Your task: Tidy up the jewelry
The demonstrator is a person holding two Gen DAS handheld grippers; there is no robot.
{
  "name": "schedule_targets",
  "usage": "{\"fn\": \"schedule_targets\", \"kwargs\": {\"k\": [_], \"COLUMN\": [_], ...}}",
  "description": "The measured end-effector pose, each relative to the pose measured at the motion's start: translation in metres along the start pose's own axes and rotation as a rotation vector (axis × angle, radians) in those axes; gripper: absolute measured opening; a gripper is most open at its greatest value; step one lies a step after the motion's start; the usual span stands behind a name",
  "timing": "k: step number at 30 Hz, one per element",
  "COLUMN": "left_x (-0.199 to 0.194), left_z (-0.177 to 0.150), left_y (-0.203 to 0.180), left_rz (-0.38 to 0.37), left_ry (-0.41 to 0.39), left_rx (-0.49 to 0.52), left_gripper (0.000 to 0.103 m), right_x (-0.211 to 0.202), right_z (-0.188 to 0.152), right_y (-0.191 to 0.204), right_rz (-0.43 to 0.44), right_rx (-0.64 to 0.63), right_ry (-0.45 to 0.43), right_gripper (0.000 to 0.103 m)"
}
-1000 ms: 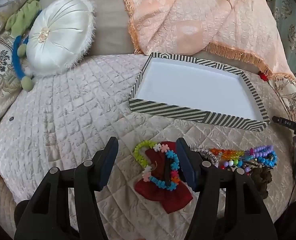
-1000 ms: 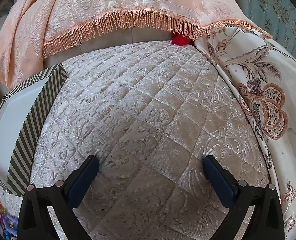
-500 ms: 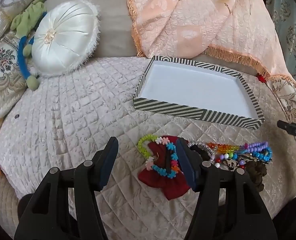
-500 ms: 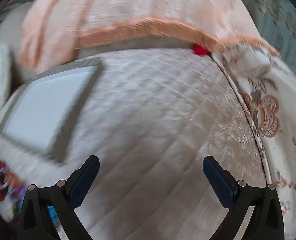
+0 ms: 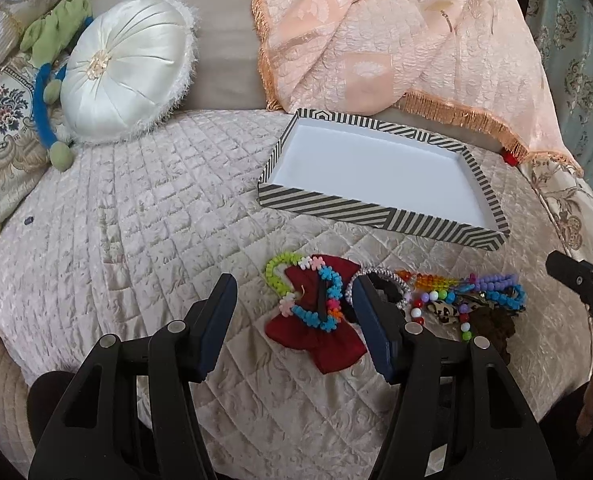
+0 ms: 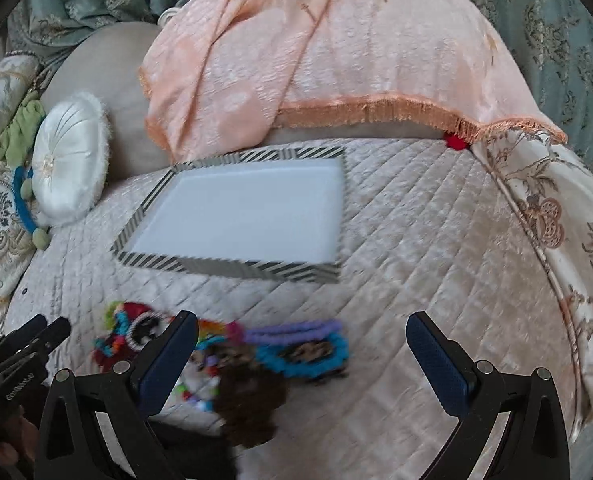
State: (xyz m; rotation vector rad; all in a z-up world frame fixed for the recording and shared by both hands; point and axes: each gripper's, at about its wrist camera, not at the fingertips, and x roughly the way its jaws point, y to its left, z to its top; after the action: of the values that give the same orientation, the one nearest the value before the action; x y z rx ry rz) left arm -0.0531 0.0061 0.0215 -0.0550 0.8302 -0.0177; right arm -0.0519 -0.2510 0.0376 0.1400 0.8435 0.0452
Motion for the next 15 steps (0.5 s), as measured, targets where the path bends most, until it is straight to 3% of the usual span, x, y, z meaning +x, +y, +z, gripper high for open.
{"fn": "schedule_targets", "kwargs": {"k": [15], "left_x": [-0.002], "left_z": [-0.003], "left_y": [0.002], "left_rz": [-0.007], "left_ry": [0.009], "left_rx": [-0.015], "left_gripper": [0.060], "right_x": [0.001], "right_z": [-0.011], "right_y": [0.025], "right_rz": [0.088], "right_rx": [0.021], "right_ry": [0.021], "right_gripper": [0.103]}}
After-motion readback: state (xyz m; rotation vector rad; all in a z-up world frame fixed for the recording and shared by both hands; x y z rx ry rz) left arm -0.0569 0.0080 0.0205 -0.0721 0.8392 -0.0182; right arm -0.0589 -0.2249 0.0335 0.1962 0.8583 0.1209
